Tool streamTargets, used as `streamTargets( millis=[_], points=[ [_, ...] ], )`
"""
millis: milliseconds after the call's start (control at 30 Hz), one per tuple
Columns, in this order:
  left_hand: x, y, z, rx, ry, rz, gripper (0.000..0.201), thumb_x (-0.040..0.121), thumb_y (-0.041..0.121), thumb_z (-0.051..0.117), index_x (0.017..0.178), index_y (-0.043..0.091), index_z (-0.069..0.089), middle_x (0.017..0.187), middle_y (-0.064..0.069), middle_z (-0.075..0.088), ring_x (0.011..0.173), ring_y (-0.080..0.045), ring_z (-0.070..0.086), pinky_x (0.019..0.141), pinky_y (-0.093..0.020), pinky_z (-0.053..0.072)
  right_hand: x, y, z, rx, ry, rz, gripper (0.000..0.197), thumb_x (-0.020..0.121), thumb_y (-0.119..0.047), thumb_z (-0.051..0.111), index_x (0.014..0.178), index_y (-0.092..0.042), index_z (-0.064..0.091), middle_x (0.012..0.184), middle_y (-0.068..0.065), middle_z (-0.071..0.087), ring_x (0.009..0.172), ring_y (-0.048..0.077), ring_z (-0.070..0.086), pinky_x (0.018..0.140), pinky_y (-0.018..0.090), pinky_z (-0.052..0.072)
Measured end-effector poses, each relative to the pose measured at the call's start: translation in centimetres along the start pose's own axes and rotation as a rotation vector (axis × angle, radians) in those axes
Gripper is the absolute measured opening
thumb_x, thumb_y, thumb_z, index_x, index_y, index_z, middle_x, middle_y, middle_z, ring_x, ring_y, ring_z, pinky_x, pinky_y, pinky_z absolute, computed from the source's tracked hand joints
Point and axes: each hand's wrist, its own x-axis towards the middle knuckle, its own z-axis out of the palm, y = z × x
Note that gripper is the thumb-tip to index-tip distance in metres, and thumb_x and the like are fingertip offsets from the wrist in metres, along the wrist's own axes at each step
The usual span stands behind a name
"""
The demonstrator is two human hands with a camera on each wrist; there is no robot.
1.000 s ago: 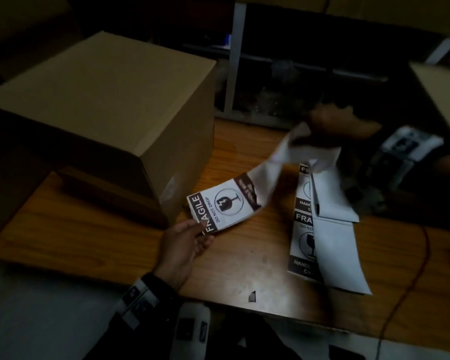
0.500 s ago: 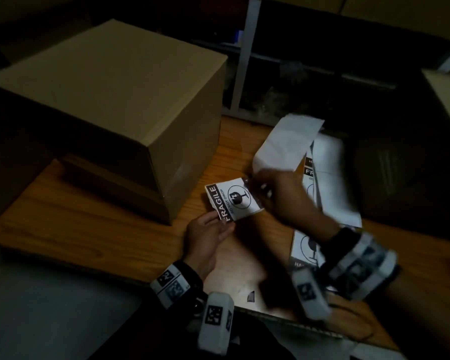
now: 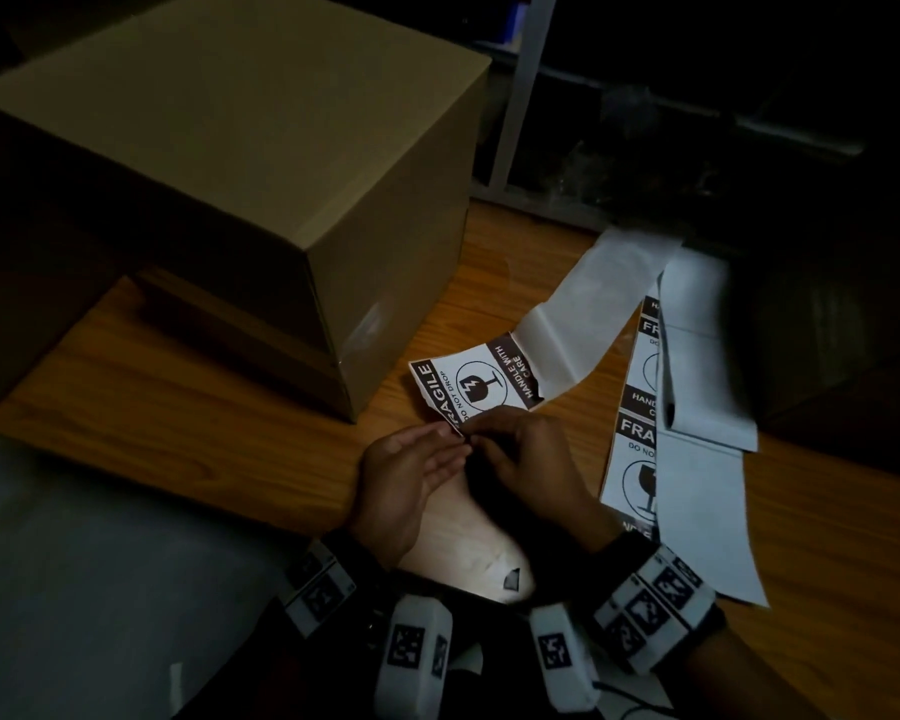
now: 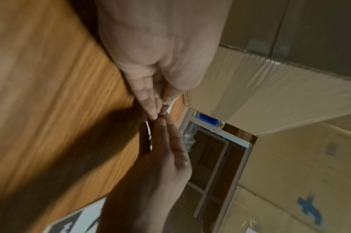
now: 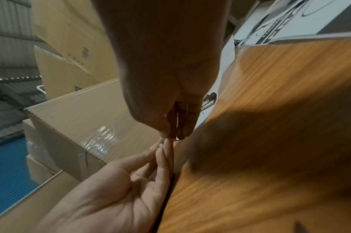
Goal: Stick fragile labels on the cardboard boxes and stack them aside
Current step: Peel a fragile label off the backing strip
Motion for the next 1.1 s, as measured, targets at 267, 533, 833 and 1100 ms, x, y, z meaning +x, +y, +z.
streamTargets(
  millis=[267,533,833,1100],
  points=[
    [-0.4,-0.5,0.3,0.138,0.04,0.1,0.011,0.089,-0.002,0.062,0.097,0.002,0.068,0.073,-0.008,0.072,0.061,-0.013,0.066,0.056,-0.018,0.05,0.4,0.1,0.0,0.056,0.005,0.05,0.014,0.088,-0.011,0.069,0.097,-0.015,0.078,0.093,-0.005,0.076,0.083,-0.001,0.067,0.075,0.007,0.046],
    [-0.3,-0.5,0.4,0.212,0.051,0.165,0.01,0.09,-0.002,0.061,0.09,0.004,0.069,0.073,-0.007,0.072,0.06,-0.013,0.065,0.059,-0.022,0.048,1.2,-0.2,-0.6,0.021,-0.065,0.08,0.011,0.092,-0.015,0.066,0.092,-0.015,0.077,0.087,-0.004,0.075,0.077,0.004,0.066,0.071,0.012,0.047],
    [-0.4,-0.9,0.2,0.233,0.07,0.23,0.013,0.086,-0.006,0.064,0.09,0.005,0.068,0.07,-0.004,0.072,0.06,-0.01,0.067,0.057,-0.016,0.051,1.5,-0.1,0.0,0.269,-0.047,0.24,0.017,0.091,-0.009,0.065,0.083,-0.019,0.075,0.08,-0.005,0.075,0.077,0.008,0.069,0.075,0.026,0.053],
    [-0.4,-1.5,0.4,0.324,0.105,0.302,0.018,0.085,-0.01,0.065,0.08,0.008,0.067,0.061,0.0,0.069,0.053,-0.006,0.063,0.052,-0.015,0.049,1.3,0.0,0.5,0.319,-0.047,0.262,0.018,0.091,-0.004,0.064,0.079,-0.014,0.074,0.078,-0.002,0.075,0.075,0.01,0.069,0.075,0.028,0.053]
  ],
)
